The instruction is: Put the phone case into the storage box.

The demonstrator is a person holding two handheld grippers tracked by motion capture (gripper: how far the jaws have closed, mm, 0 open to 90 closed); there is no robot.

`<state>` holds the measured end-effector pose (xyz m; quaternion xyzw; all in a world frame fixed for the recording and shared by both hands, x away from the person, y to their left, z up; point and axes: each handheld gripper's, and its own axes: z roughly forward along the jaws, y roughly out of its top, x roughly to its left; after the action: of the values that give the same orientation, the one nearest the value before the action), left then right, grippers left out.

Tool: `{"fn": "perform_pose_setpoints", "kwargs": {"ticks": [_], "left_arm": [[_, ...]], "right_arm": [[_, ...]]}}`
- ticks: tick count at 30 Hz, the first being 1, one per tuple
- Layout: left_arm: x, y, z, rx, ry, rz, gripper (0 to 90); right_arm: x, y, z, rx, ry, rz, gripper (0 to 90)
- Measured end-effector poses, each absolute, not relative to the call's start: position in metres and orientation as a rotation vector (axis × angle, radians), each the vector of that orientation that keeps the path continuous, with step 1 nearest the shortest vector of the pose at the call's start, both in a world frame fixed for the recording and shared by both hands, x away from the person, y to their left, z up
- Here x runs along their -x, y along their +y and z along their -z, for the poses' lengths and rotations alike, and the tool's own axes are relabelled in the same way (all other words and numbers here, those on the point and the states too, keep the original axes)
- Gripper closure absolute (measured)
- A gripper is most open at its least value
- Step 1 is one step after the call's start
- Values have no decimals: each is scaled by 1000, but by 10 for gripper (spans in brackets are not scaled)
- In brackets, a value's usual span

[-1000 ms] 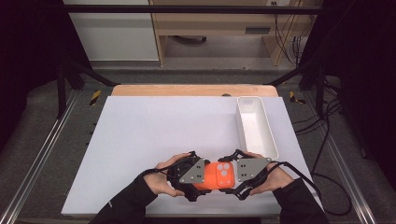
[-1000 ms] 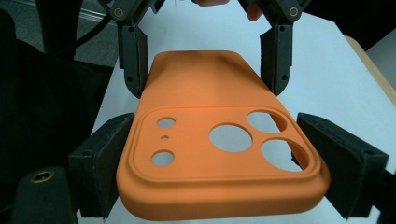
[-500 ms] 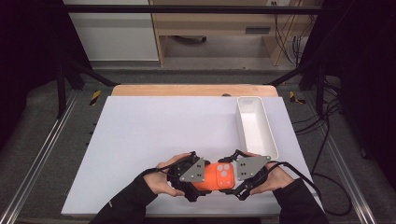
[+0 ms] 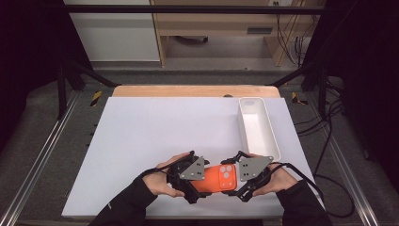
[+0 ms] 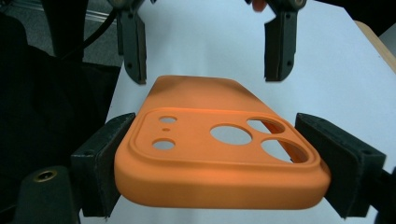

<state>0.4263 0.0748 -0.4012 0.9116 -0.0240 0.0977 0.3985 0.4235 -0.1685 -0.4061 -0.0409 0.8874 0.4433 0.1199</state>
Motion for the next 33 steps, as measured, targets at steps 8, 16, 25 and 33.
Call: {"fn": "perform_pose_setpoints", "kwargs": {"ticks": [8, 16, 25, 33], "left_arm": [[-430, 92, 396, -2250, 69, -211, 28], [-430, 106, 398, -2240, 152, -191, 13], [-429, 113, 397, -2234, 194, -146, 9], [-431, 104, 400, -2267, 186, -101, 8]], "right_arm": [[-425, -176, 398, 74, 2608, -1268, 162], [-425, -179, 386, 59, 2631, -1235, 163], [-427, -175, 371, 61, 2686, -1175, 164], [-429, -166, 364, 101, 2729, -1099, 163]]}}
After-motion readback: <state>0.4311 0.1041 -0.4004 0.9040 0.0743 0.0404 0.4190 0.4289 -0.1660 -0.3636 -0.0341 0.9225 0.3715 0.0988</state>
